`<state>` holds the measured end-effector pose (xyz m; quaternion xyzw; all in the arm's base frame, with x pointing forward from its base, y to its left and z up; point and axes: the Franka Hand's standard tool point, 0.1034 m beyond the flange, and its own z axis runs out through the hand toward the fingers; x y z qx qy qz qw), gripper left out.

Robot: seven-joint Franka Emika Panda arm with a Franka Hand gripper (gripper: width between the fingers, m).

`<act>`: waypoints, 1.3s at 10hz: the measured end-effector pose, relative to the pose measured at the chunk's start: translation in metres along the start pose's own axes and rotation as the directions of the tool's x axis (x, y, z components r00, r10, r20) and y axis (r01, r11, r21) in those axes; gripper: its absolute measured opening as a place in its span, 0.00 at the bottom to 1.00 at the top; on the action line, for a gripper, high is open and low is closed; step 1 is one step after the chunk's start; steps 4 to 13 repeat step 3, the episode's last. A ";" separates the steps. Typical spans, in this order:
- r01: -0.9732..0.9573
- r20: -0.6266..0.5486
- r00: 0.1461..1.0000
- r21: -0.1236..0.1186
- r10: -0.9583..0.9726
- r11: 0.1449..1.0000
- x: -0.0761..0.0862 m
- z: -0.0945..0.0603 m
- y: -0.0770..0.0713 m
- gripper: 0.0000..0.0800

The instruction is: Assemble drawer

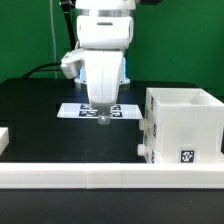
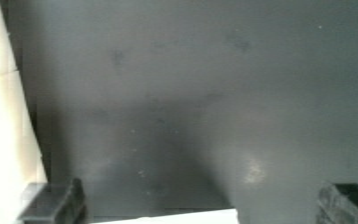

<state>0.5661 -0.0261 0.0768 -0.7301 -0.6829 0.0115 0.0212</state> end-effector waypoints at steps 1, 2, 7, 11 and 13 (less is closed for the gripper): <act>-0.001 -0.001 1.000 0.001 0.001 1.000 0.000 0.001 0.000 0.81; -0.001 -0.001 1.000 0.001 0.001 1.000 0.000 0.001 0.000 0.81; -0.001 -0.001 1.000 0.002 0.001 1.000 0.000 0.001 0.000 0.81; -0.001 -0.001 1.000 0.002 0.001 1.000 0.000 0.001 0.000 0.81; -0.001 -0.001 1.000 0.002 0.001 1.000 0.000 0.001 0.000 0.81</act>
Offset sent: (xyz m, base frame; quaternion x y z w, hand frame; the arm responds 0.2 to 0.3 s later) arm 0.0000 0.0000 0.0000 0.0000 0.0000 0.0000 1.0000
